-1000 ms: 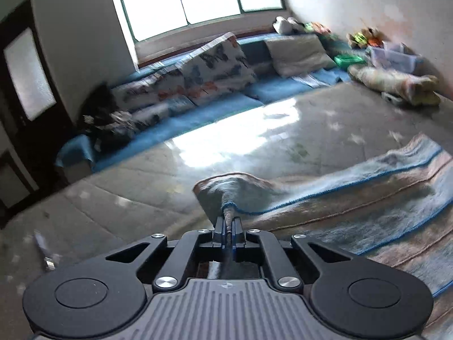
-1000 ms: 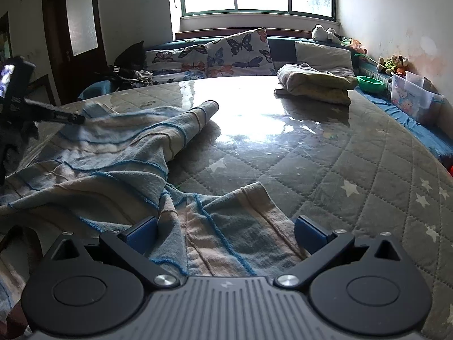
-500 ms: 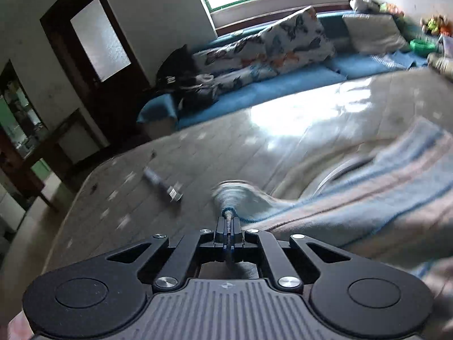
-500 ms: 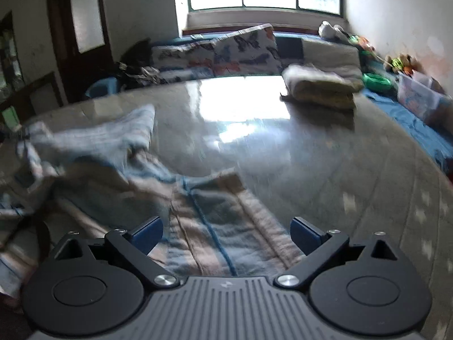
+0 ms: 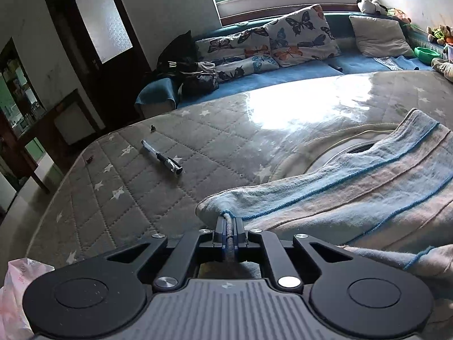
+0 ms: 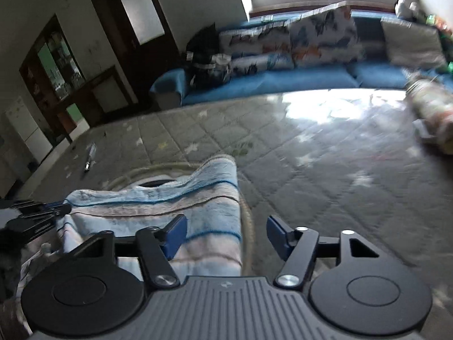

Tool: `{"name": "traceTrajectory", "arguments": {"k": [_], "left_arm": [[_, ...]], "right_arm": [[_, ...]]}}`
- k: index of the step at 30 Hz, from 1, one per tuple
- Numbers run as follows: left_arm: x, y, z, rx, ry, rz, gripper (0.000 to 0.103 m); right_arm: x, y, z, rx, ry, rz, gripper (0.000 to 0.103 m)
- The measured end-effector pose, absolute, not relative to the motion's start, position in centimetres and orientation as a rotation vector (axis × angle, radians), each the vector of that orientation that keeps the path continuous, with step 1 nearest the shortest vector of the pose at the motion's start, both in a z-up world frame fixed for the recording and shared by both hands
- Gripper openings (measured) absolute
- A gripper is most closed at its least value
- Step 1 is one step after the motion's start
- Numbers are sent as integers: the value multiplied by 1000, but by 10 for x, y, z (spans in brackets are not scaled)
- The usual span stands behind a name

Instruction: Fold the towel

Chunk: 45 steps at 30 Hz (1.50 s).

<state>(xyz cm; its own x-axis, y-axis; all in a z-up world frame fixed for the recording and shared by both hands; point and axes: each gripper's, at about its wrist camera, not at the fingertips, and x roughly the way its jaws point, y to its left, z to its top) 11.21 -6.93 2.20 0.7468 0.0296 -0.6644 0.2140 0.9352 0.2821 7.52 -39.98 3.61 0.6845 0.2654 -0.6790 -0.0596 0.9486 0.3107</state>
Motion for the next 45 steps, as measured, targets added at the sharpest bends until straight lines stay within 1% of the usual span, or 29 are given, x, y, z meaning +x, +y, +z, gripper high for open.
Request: {"name": "traceTrajectory", "arguments": {"k": [1,2,3,4,5,6,8,11,14,16,17,18,21,26,28,30,36,43,45], "left_arm": [[112,-68,22,353,726,-104,8],[112,-68,21,350,727,-105,8],[113,-67,21,347,728,-107,8],[113,-66,21,345,727,-109,8],[112,-66,21,342,727,-110,8],[112,-65,20,339,726,-111,8],[112,-64,19,330,726,-114,8],[111,-62,16,323,724,-115,8],[111,-61,15,314,722,-113,8],[110,-60,15,308,721,-111,8],[110,-60,15,305,720,-111,8],[109,-59,15,300,719,-111,8],[108,-54,14,287,721,-110,9],[108,-50,12,275,722,-110,11],[107,-49,12,270,720,-111,11],[107,-49,12,268,719,-112,11],[107,-46,12,267,720,-118,11],[106,-47,10,286,707,-116,10],[106,-46,10,285,707,-117,10]], "right_arm": [[85,-398,30,284,816,193,52],[91,-396,25,297,828,201,50],[94,-395,22,301,837,204,42],[98,-392,19,305,846,204,28],[95,-389,16,310,846,206,20],[93,-387,18,298,831,199,9],[85,-376,30,251,784,190,5],[63,-335,57,67,690,214,4],[29,-273,72,-207,587,273,5],[17,-243,69,-267,596,374,10],[11,-228,66,-274,619,439,17],[6,-219,63,-273,638,478,20],[-1,-211,62,-227,682,578,20],[24,-239,81,-71,713,566,20],[39,-256,80,-16,725,532,28],[56,-271,76,24,730,471,33],[100,-281,44,45,848,468,33],[109,-248,22,-48,904,559,33],[107,-240,21,-98,882,554,32]]}}
